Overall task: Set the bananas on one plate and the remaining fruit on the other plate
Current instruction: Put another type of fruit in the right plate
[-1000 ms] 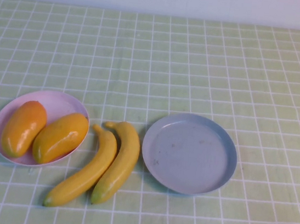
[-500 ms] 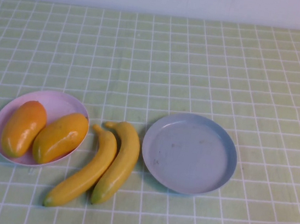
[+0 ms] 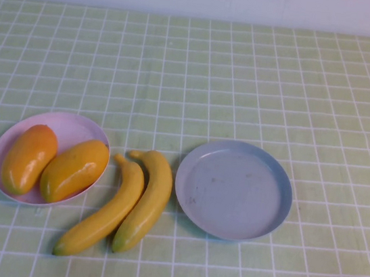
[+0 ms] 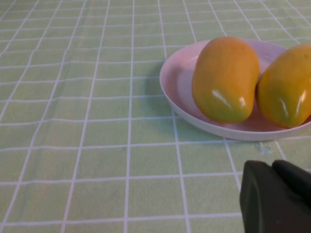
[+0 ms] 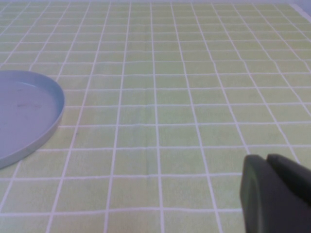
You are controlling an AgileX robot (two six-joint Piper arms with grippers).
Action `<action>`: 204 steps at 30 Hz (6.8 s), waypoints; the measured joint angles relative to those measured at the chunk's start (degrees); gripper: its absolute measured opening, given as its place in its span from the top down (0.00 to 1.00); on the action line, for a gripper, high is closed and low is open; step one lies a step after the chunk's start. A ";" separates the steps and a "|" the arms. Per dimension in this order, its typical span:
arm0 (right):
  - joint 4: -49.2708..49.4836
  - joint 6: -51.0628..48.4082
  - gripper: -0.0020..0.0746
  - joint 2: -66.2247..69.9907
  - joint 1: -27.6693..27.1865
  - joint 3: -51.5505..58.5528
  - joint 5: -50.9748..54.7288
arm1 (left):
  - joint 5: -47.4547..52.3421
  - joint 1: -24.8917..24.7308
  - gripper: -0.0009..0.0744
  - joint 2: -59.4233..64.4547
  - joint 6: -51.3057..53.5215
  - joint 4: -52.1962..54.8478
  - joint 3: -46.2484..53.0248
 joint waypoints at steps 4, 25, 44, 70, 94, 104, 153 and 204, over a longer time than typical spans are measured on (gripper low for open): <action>0.00 0.00 1.00 0.00 0.00 0.00 0.00 | 0.00 0.00 0.98 0.00 0.08 0.12 0.00; 7.86 0.00 1.00 0.00 0.00 0.00 -4.06 | 0.00 0.00 0.98 0.00 0.08 0.12 0.00; 42.23 -1.65 1.00 4.57 0.00 -7.11 -4.73 | 0.00 0.00 0.98 0.00 0.08 0.12 0.00; 20.80 -5.03 1.00 76.03 15.86 -48.66 26.19 | 0.03 0.00 0.98 0.00 0.08 0.12 0.00; 5.25 9.70 0.45 117.92 41.32 -98.61 29.42 | 0.03 0.00 0.98 0.00 0.08 0.12 0.00; -2.64 8.41 0.44 127.85 41.32 -112.34 37.14 | 0.03 0.00 0.98 0.00 0.08 0.12 0.00; -16.05 12.98 0.56 122.60 29.15 -103.17 45.48 | 0.03 0.00 0.98 0.00 0.08 0.23 0.00; -5.91 27.74 0.40 134.38 48.19 -120.03 40.38 | 0.03 0.00 0.98 0.00 0.08 0.23 0.00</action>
